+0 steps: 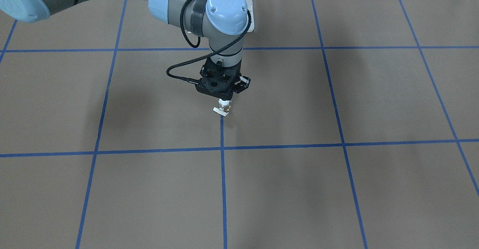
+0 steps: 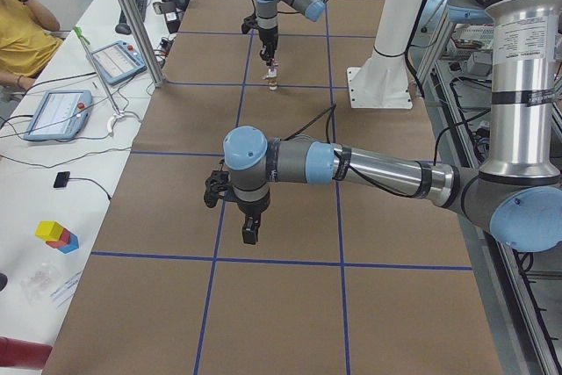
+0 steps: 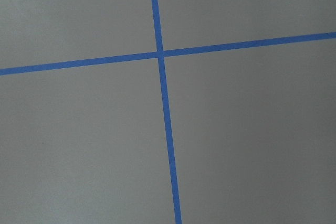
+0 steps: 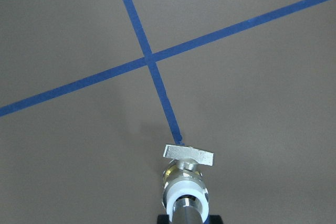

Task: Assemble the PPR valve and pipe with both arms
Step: 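Lower the pipe fitting with the right gripper into the valve's top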

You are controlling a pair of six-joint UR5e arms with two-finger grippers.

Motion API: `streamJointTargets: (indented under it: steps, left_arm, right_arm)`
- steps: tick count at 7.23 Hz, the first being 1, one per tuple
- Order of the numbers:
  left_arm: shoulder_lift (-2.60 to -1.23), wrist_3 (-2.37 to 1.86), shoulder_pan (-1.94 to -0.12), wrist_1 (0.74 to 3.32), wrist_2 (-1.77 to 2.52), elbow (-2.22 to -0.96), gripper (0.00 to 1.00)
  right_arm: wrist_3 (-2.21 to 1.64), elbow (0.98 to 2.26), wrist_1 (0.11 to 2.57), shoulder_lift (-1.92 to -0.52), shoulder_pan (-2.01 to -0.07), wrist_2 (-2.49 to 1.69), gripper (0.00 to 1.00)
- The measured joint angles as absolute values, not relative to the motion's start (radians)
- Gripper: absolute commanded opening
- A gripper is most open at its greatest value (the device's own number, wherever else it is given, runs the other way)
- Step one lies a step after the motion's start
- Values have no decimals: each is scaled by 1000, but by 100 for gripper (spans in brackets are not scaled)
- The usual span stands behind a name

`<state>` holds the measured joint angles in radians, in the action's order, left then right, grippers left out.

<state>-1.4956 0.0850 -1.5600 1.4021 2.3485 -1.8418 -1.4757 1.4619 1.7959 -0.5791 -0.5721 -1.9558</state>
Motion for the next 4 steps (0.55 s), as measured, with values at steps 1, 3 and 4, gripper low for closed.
streamJointTargets:
  steps: [1,3,4]
  left_arm:
    - [-1496,85,-1560,1402,2349,-1842,100]
    - [-1496,86,-1560,1402,2349,-1842,100]
    - [-1496,86,-1559,1402,2349,-1842,100]
  right_arm:
    - [-1476,1461,1796,-581,-571,-1956,0]
    - [-1471,1461,1795,-586,-571,-1956,0]
    - [-1466,1461,1795,-588,-571,-1956,0]
